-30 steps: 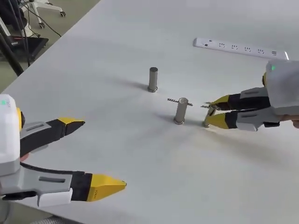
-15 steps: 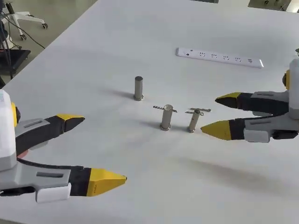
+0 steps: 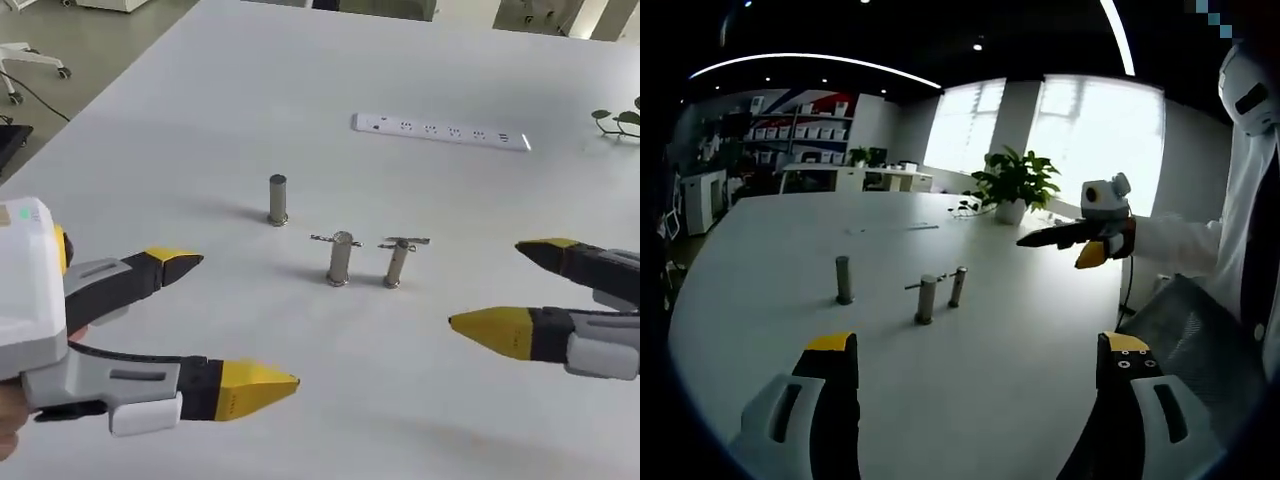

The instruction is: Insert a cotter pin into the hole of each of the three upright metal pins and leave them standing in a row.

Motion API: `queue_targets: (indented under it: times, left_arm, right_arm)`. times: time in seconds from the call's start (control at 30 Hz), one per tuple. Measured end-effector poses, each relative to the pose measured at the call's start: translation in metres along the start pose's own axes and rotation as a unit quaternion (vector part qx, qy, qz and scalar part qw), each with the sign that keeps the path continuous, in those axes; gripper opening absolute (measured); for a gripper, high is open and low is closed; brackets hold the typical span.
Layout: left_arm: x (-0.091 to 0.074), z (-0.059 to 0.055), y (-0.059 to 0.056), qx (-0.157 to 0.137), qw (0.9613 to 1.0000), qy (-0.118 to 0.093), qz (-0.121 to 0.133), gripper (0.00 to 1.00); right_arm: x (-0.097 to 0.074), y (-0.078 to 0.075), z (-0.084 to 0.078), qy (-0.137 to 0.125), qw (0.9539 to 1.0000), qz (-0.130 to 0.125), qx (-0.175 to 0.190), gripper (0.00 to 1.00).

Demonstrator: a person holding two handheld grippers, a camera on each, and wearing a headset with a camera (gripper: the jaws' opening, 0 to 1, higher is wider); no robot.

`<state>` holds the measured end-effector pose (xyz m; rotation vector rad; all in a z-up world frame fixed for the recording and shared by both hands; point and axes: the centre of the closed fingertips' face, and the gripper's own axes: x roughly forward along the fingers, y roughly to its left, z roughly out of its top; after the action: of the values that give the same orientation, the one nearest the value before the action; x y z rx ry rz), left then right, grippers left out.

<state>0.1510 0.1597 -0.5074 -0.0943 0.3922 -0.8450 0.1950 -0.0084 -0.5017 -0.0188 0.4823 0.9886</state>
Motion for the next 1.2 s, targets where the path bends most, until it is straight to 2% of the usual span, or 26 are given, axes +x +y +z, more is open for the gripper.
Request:
queue_targets:
  times: [0.07, 0.2, 0.37, 0.47, 0.5, 0.7, 0.8, 0.87, 0.9, 0.97, 1.0, 1.1, 1.2]
  left_arm:
    - [0.001, 0.0, 0.0, 0.001, 1.0, 0.001, -0.003, 0.99]
    - [0.003, 0.002, 0.005, 0.01, 1.0, 0.002, -0.001, 0.99]
    - [0.004, 0.018, 0.022, 0.019, 0.9996, -0.016, 0.012, 0.99]
    - [0.011, 0.024, 0.033, 0.048, 0.9988, -0.003, 0.01, 0.99]
    - [0.014, 0.026, 0.036, 0.049, 0.9988, -0.002, 0.009, 0.99]
    - [0.036, 0.06, 0.068, 0.029, 0.9978, -0.056, 0.018, 0.99]
    - [0.047, 0.071, 0.086, 0.024, 0.9968, -0.069, 0.033, 0.94]
    - [0.053, 0.082, 0.101, 0.013, 0.994, -0.094, 0.054, 0.89]
    - [0.057, 0.086, 0.108, -0.006, 0.9925, -0.105, 0.062, 0.85]
    - [0.06, 0.09, 0.118, -0.01, 0.9904, -0.116, 0.075, 0.75]
    - [0.063, 0.089, 0.126, -0.013, 0.9894, -0.115, 0.087, 0.69]
    - [0.069, 0.086, 0.141, -0.02, 0.9882, -0.114, 0.101, 0.57]
    - [0.076, 0.077, 0.153, -0.022, 0.9885, -0.099, 0.112, 0.54]
  right_arm:
    - [-0.002, 0.0, -0.006, 0.008, 0.9999, -0.008, 0.005, 0.98]
    - [-0.003, 0.004, -0.013, 0.023, 0.9995, -0.018, -0.007, 0.98]
    - [-0.006, 0.011, -0.011, 0.021, 0.9995, -0.021, -0.006, 0.98]
    - [-0.008, 0.01, -0.008, 0.017, 0.9995, -0.027, -0.007, 0.98]
    - [-0.008, 0.009, -0.008, 0.015, 0.9995, -0.028, -0.006, 0.98]
    - [-0.015, 0.006, -0.007, 0.012, 0.9993, -0.036, 0.001, 0.98]
    - [-0.018, 0.005, -0.008, 0.01, 0.9991, -0.04, 0.006, 0.98]
    - [-0.019, 0.004, -0.009, 0.011, 0.9989, -0.044, 0.01, 0.98]
    - [-0.02, 0.004, -0.01, 0.011, 0.9989, -0.044, 0.011, 0.98]
    - [-0.021, 0.003, -0.01, 0.013, 0.9988, -0.046, 0.012, 0.98]
    - [-0.021, 0.002, -0.011, 0.014, 0.9987, -0.048, 0.012, 0.98]
    - [-0.023, 0.0, -0.009, 0.011, 0.9984, -0.052, 0.017, 0.98]
    - [-0.023, 0.0, -0.008, 0.007, 0.9984, -0.053, 0.02, 0.97]
